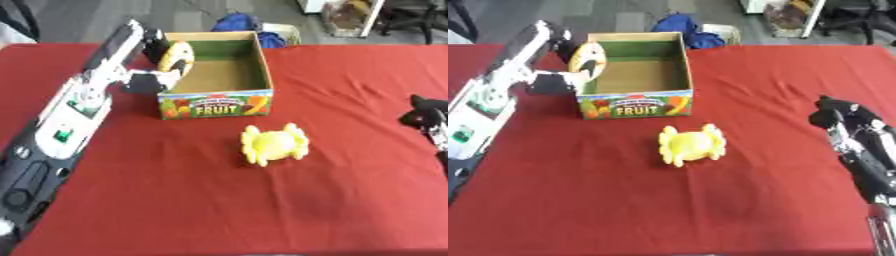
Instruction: Pick up objects on the table and place them in the box.
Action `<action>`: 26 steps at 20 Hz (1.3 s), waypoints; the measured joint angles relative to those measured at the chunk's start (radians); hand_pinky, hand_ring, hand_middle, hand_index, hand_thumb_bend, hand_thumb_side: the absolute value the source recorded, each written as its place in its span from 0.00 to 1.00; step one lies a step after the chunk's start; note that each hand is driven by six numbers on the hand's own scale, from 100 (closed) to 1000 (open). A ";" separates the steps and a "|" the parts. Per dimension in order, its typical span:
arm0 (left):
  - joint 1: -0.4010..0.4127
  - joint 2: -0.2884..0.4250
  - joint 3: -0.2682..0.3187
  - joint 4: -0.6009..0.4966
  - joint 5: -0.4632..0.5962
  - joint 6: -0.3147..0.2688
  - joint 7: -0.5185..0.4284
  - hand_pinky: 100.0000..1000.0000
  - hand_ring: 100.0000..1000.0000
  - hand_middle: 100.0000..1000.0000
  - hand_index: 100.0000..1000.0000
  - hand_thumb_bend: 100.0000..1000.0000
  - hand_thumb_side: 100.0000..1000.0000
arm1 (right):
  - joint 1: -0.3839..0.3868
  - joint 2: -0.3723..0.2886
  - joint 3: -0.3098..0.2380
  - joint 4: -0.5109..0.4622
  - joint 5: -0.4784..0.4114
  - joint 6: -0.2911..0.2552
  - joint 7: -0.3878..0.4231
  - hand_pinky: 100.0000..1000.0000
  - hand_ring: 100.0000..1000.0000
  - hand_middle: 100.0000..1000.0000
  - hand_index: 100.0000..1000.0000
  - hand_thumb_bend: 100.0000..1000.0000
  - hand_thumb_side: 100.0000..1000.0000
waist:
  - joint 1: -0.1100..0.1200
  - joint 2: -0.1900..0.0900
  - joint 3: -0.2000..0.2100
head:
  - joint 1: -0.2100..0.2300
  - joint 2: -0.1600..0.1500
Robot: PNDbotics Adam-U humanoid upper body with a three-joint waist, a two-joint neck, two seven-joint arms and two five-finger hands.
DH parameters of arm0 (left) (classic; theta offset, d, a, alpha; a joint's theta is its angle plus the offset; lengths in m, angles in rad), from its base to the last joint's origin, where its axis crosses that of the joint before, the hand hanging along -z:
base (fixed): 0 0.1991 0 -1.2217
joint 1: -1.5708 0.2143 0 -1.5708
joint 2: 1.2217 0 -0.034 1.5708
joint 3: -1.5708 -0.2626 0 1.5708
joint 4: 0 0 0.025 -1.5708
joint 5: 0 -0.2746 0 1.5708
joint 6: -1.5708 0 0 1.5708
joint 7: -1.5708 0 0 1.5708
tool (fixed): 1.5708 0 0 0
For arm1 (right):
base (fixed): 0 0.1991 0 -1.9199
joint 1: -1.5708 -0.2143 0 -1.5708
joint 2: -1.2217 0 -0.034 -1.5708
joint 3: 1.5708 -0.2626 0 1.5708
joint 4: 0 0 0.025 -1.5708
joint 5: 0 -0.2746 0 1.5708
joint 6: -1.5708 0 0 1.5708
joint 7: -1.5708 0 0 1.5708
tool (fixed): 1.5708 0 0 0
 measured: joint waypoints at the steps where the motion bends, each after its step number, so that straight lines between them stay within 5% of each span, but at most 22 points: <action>1: -0.029 -0.007 0.001 0.042 -0.021 -0.004 0.000 0.50 0.41 0.27 0.41 0.16 0.04 | 0.000 0.000 0.002 0.000 0.000 0.000 0.001 0.80 1.00 0.52 0.70 0.00 0.40 | -0.001 0.001 -0.003 | 0.003 -0.001; 11: -0.219 -0.110 0.053 0.435 -0.246 -0.085 -0.015 0.52 0.43 0.32 0.45 0.24 0.06 | -0.010 0.001 0.016 0.000 0.000 0.000 0.017 0.80 1.00 0.52 0.70 0.00 0.41 | 0.002 0.014 -0.049 | 0.033 -0.012; 22: -0.256 -0.175 0.115 0.650 -0.472 -0.129 0.011 0.54 0.46 0.38 0.51 0.32 0.07 | -0.016 0.009 0.027 0.000 -0.001 0.003 0.033 0.80 1.00 0.52 0.70 0.00 0.41 | 0.014 0.020 -0.081 | 0.055 -0.026; 23: -0.256 -0.176 0.117 0.656 -0.480 -0.130 0.013 0.57 0.50 0.44 0.57 0.43 0.07 | -0.018 0.009 0.028 0.000 -0.001 0.003 0.034 0.80 1.00 0.52 0.70 0.00 0.41 | 0.016 0.020 -0.081 | 0.055 -0.026; 26: -0.256 -0.178 0.120 0.661 -0.493 -0.133 0.010 0.59 0.54 0.51 0.64 0.57 0.09 | -0.018 0.009 0.028 0.000 -0.001 0.004 0.036 0.80 1.00 0.52 0.70 0.00 0.41 | 0.017 0.020 -0.080 | 0.054 -0.026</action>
